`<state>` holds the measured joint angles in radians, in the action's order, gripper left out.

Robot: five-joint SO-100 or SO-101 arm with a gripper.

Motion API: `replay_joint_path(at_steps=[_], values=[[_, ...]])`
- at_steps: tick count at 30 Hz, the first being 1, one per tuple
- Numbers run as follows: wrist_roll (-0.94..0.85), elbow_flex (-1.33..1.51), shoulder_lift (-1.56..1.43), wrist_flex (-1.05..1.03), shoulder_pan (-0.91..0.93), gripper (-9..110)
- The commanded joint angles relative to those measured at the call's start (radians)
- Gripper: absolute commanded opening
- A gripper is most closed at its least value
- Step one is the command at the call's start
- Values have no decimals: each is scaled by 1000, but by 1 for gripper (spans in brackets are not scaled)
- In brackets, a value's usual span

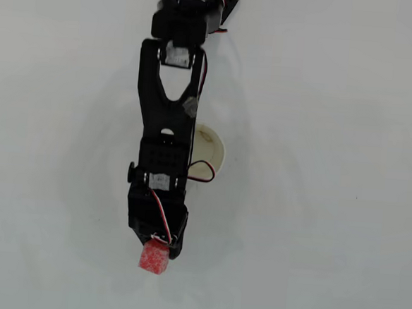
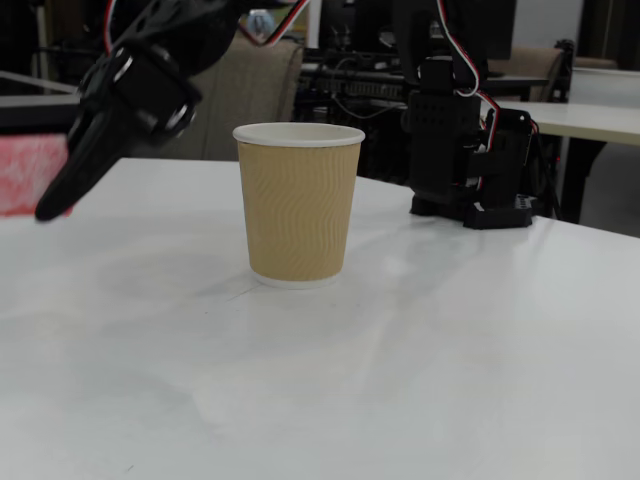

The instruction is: Grasp a red cube and put it in the cup.

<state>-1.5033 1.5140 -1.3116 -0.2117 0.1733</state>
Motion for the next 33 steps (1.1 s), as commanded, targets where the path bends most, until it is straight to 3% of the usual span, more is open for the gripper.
replay_joint_path(at_steps=[1, 13, 33], values=[[6, 66, -241, 8, 6, 11], [17, 397, -626, 0, -34, 11], [17, 742, -1025, -32, -86, 11]])
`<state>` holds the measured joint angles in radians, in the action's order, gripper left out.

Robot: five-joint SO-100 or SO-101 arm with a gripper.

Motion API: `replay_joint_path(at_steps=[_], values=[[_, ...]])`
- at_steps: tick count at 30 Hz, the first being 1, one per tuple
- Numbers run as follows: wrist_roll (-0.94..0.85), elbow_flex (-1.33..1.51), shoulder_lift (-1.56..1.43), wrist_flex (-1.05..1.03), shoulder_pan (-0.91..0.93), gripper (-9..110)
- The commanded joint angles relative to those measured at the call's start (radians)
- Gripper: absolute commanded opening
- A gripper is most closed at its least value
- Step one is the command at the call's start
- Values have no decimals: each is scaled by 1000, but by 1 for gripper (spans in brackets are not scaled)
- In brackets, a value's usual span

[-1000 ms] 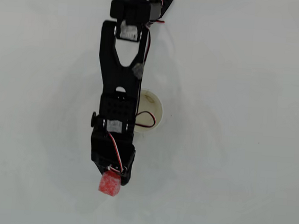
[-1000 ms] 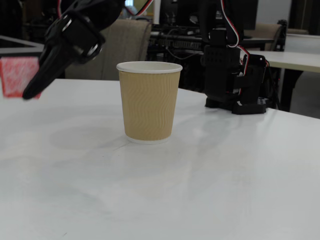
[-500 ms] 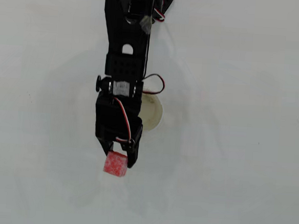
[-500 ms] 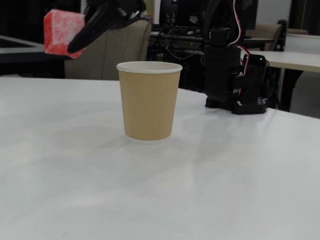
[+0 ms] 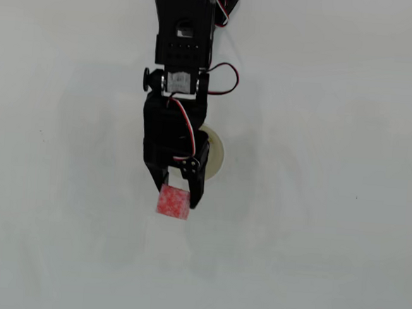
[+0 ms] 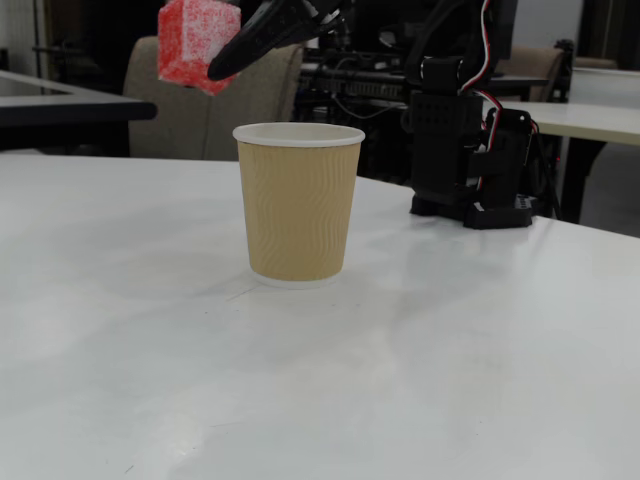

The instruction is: Grasp a red cube and put it in the cup.

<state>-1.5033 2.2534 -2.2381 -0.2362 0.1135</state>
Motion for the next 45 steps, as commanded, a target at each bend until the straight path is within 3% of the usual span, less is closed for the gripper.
replay_joint_path(at_steps=[1, 45], values=[[17, 12, -112, -12, -29, 11], [17, 310, -614, -190, -106, 11]])
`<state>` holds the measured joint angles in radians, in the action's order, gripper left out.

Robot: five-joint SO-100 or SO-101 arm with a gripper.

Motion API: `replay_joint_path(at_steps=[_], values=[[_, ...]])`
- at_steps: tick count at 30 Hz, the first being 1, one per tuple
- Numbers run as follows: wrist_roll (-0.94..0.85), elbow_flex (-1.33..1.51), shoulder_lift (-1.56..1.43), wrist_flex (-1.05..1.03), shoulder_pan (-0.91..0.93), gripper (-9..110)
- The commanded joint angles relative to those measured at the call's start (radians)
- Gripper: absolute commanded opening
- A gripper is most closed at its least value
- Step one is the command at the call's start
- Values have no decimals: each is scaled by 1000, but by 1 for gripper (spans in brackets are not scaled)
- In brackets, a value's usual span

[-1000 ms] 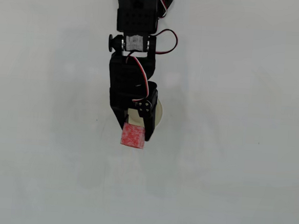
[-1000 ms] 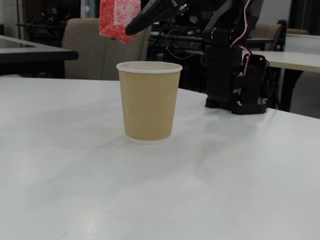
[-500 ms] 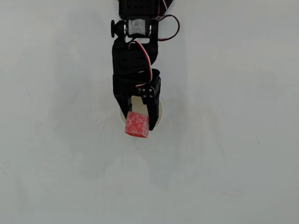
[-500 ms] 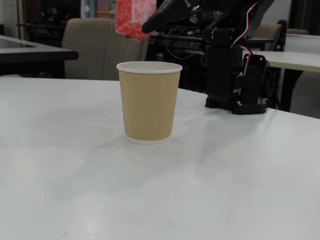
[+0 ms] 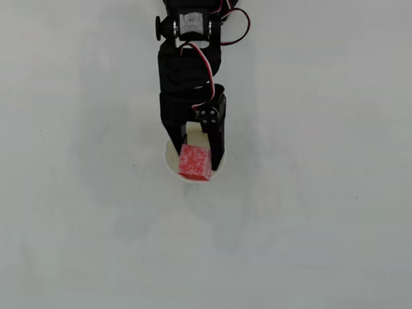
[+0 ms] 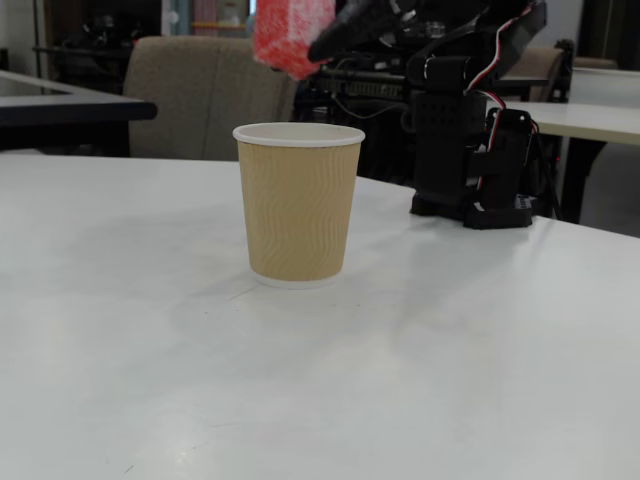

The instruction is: Grasp a red cube and put it in the cup.

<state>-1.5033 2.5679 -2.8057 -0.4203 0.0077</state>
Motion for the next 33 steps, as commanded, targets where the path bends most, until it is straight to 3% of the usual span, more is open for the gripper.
replay_joint_path(at_steps=[1, 21, 33], values=[[15, 0, -57, -12, 0, 11], [15, 12, -83, -35, 2, 11], [14, -3, -89, -100, 14, 27]])
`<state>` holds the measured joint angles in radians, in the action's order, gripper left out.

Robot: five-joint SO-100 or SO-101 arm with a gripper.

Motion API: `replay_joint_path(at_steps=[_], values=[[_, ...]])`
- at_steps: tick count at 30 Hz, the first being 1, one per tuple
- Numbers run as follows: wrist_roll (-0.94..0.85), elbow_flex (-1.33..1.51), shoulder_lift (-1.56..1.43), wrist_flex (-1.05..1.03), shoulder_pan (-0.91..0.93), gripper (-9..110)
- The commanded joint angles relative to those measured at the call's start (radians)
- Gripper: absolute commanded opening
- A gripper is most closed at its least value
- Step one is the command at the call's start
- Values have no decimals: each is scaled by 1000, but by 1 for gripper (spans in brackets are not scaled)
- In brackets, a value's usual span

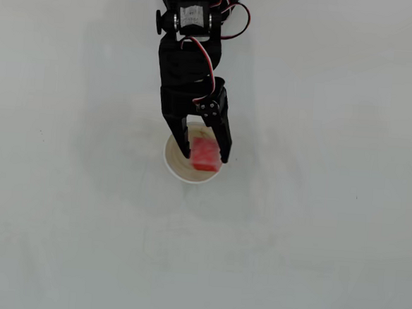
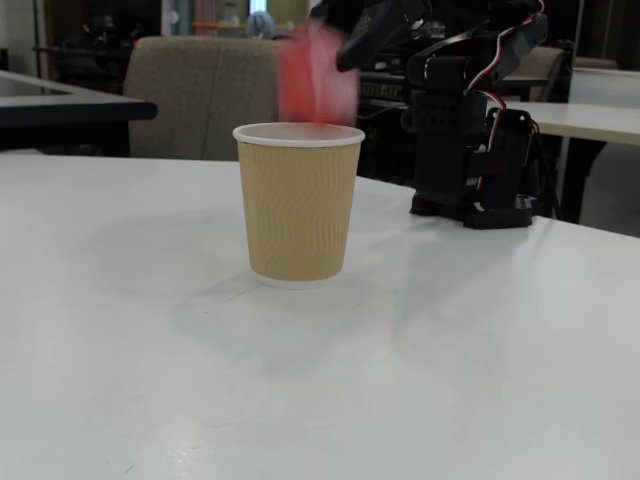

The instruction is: Grasp a red cube and put it in the cup.

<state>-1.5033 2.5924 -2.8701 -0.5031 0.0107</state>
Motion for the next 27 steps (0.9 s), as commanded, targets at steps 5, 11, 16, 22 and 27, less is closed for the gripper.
replay_joint_path(at_steps=[5, 11, 16, 22, 27], values=[[15, -38, -28, -52, 12, 29], [17, -46, -34, -74, 18, 29], [61, -60, -72, -138, 6, 29], [287, -97, -77, -172, -12, 29], [485, -86, -69, -137, 20, 29]])
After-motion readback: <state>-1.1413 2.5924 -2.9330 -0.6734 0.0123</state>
